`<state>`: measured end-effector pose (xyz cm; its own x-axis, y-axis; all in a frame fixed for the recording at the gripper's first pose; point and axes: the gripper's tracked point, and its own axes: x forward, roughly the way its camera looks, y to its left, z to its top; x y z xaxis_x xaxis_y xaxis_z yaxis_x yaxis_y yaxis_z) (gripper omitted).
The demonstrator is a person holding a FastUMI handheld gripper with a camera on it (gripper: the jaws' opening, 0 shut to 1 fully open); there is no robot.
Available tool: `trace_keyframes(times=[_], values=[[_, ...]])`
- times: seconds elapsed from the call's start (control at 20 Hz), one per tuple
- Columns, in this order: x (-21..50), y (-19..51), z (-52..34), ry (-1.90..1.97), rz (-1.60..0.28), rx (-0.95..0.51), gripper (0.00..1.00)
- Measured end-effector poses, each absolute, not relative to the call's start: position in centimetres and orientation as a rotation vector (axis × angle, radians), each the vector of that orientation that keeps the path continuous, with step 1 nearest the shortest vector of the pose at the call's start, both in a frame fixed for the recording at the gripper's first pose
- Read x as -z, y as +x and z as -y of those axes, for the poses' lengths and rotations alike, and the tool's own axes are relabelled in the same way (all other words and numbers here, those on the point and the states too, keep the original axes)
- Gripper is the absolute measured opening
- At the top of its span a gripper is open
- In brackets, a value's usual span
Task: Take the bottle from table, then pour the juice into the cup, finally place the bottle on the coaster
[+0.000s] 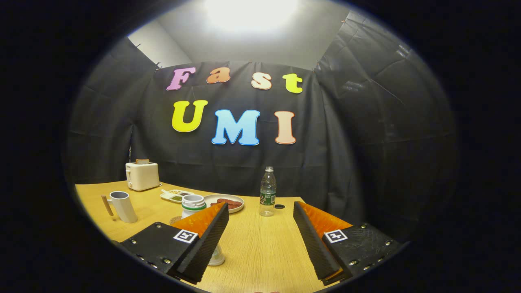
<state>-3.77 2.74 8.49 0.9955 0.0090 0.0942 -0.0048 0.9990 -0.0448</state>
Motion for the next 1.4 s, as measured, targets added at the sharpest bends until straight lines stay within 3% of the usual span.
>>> trace_keyframes(times=[0.7, 1.4], values=[[-0.2, -8.3, -6.6, 0.015, -0.025, -0.072, 0.97], [1.2, -2.2, -12.6, -0.019, -0.054, -0.145, 0.97]])
